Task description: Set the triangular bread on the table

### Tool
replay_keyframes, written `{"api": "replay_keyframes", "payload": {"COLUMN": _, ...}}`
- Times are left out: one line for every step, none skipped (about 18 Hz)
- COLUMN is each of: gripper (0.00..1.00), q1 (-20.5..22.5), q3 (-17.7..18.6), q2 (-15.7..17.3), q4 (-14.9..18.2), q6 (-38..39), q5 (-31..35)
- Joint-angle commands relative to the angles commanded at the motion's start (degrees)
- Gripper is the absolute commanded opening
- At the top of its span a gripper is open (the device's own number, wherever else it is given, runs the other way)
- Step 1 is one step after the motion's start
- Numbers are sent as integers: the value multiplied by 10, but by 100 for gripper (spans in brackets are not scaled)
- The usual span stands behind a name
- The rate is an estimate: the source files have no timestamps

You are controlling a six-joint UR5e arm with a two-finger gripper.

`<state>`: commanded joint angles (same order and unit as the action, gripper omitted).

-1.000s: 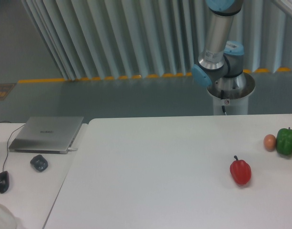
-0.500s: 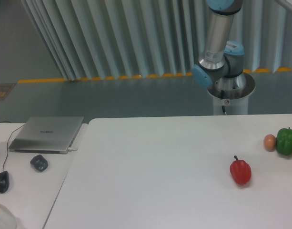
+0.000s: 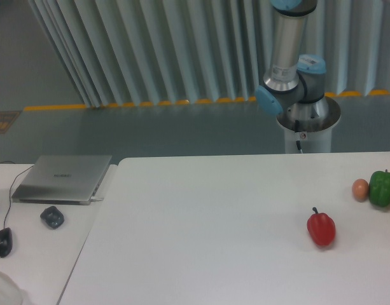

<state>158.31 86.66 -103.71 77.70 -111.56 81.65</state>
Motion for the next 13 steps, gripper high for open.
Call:
{"api": "replay_keyframes", "payload": {"gripper": 0, "q1": -11, "q3": 1, "q2": 0, "q4": -1, "q6": 24, "q5": 0}}
{"api": "replay_keyframes", "payload": {"gripper": 0, "q1": -29, "q3": 1, "q2": 3, "q4": -2, "q6": 52, "q5": 0}}
{"api": "replay_keyframes", "payload": {"gripper": 0, "q1": -40, "q3": 3, "q2": 6, "q4": -2, "q6": 71, "q5": 0}}
{"api": "replay_keyframes", "payload": {"gripper": 0, "q1": -52, "q3": 4, "q2": 6, "q4": -3, "q6": 94, "q5": 0}}
{"api": "replay_keyframes", "payload": {"gripper": 0, "q1": -67, "q3": 7, "q2": 5, "q4": -12, "q6": 116, "q5": 1}}
{"api": "replay_keyframes", "payload": {"gripper": 0, "q1": -89, "q3": 13, "q2": 3, "q4": -33, "q6": 148, "q5": 3}}
{"api": "replay_keyframes", "payload": {"gripper": 0, "q1": -101, "q3": 18, "q2": 2, "q4": -46, "q6": 169, "q5": 4}}
{"api": "replay_keyframes", "payload": {"gripper": 0, "q1": -112, "q3": 25, "q2": 1, "q4": -57, "q6": 189, "q5": 4}}
{"api": "replay_keyframes", "payload": {"gripper": 0, "q1": -121, "q3": 32, "q2": -1, "q4": -69, "q6": 208, "q5": 4}}
{"api": "replay_keyframes", "payload": {"gripper": 0, "q1": -132, "q3": 34, "q2": -6, "q4": -83, "q6": 222, "q5": 6}}
{"api": "replay_keyframes", "payload": {"gripper": 0, "q1": -141, "q3": 34, "q2": -10, "q4": -90, "q6": 232, "q5": 7}}
{"api": "replay_keyframes", "payload": {"gripper": 0, "q1": -144, "q3": 34, "q2": -12, "q4": -92, "q6": 238, "q5": 12}}
{"api": "replay_keyframes", "payload": {"gripper": 0, "q1": -145, "q3": 35, "q2": -15, "q4": -93, "q6": 238, "q5": 21}}
